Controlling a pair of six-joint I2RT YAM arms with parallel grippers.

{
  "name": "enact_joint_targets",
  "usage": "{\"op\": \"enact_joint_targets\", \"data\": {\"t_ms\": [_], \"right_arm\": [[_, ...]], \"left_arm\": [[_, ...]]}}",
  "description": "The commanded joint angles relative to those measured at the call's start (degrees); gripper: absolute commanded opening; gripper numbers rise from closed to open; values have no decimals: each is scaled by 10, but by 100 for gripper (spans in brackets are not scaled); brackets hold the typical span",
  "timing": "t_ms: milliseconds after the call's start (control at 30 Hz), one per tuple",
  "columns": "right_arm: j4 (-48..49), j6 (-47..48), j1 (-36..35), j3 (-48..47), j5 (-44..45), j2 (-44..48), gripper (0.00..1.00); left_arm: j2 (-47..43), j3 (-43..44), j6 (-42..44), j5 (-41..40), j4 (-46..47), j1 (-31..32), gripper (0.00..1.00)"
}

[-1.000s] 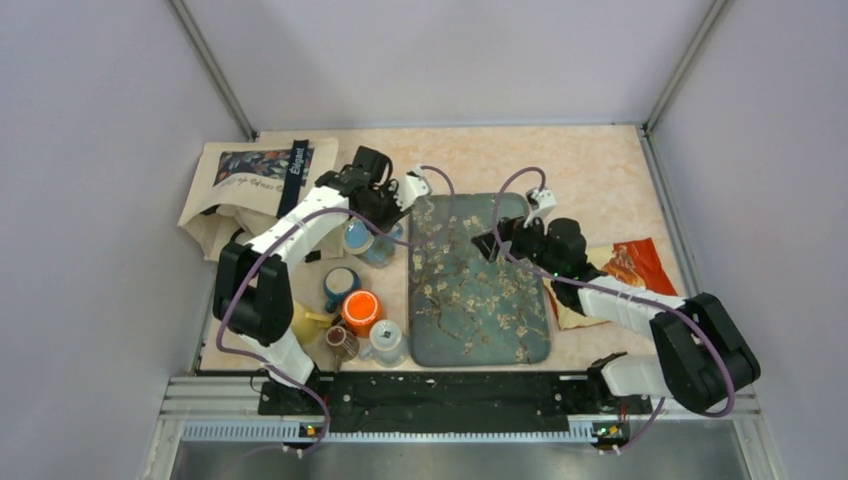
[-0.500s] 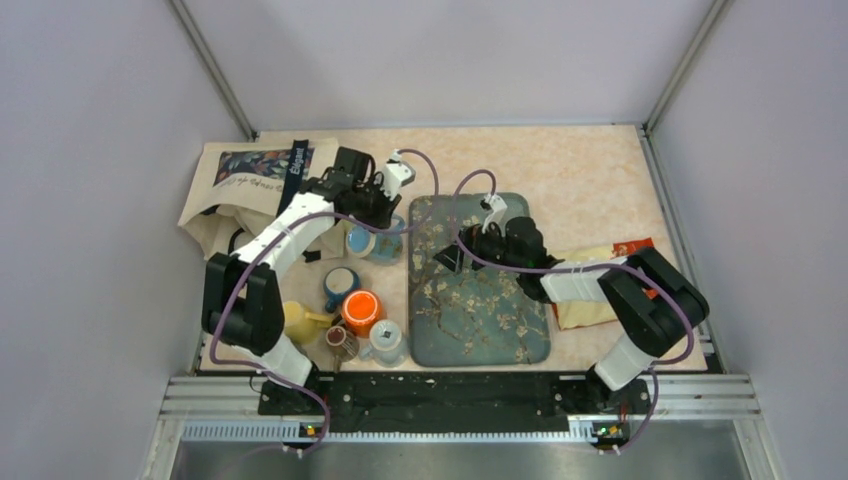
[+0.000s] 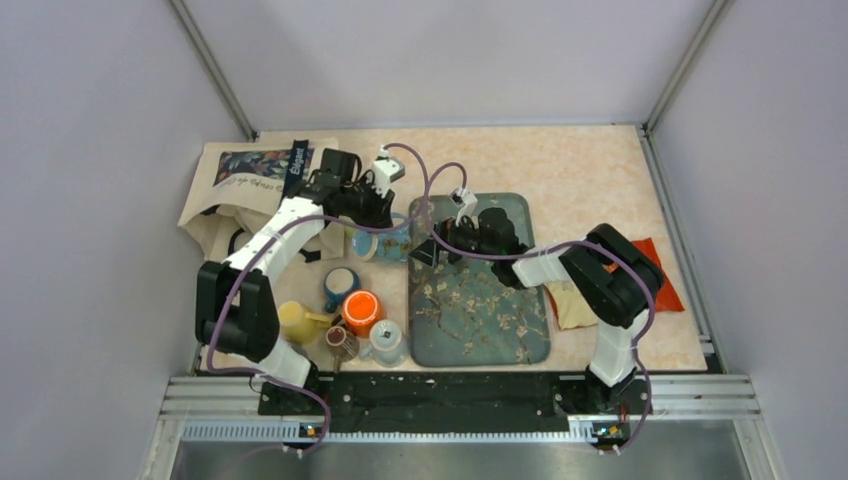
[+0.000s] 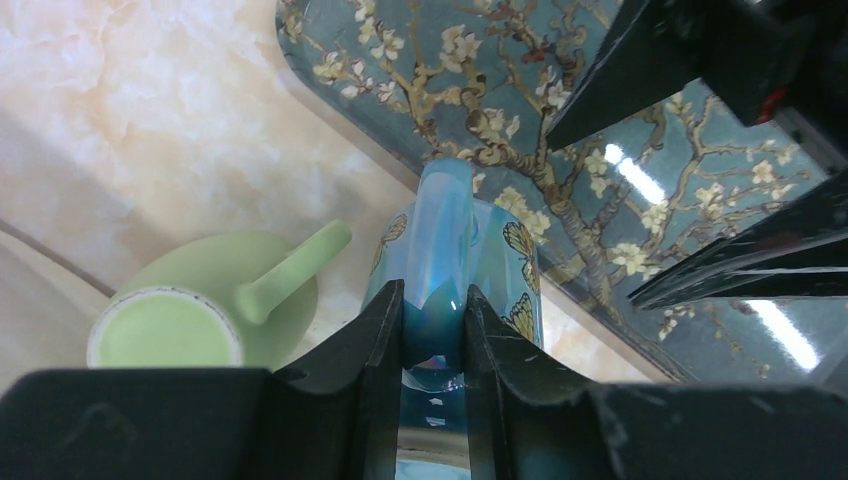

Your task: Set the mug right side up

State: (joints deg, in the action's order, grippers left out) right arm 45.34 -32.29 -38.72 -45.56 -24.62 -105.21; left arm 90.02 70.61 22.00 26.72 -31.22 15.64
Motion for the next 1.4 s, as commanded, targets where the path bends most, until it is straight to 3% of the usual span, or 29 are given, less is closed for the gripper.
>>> {"op": "enact_joint_targets", "data": {"t_ms": [0, 233, 600, 867, 967, 1133, 1267, 1367], "right_arm": [[50, -23, -9, -36, -30, -28, 98], [117, -66, -8, -48, -68, -69, 98], [220, -68, -9, -21, -98, -35, 93], [349, -185, -8, -27, -147, -37, 62], [386, -214, -8, -23, -151, -17, 43], [359, -205, -9, -14, -136, 32, 3], [297, -161, -8, 9, -89, 81, 0], [176, -97, -8, 17, -29, 124, 0]], "left_arm": [[-51, 4, -28, 64, 57, -11, 0], [-73, 0, -50, 109, 71, -16, 0], [-72, -7, -65, 182, 88, -24, 0], [-73, -17, -127, 224, 156, -25, 0], [-74, -28, -153, 235, 186, -25, 0], [-73, -43, -184, 254, 227, -25, 0], [-69, -48, -189, 246, 234, -27, 0], [-65, -47, -190, 224, 231, -32, 18]]}}
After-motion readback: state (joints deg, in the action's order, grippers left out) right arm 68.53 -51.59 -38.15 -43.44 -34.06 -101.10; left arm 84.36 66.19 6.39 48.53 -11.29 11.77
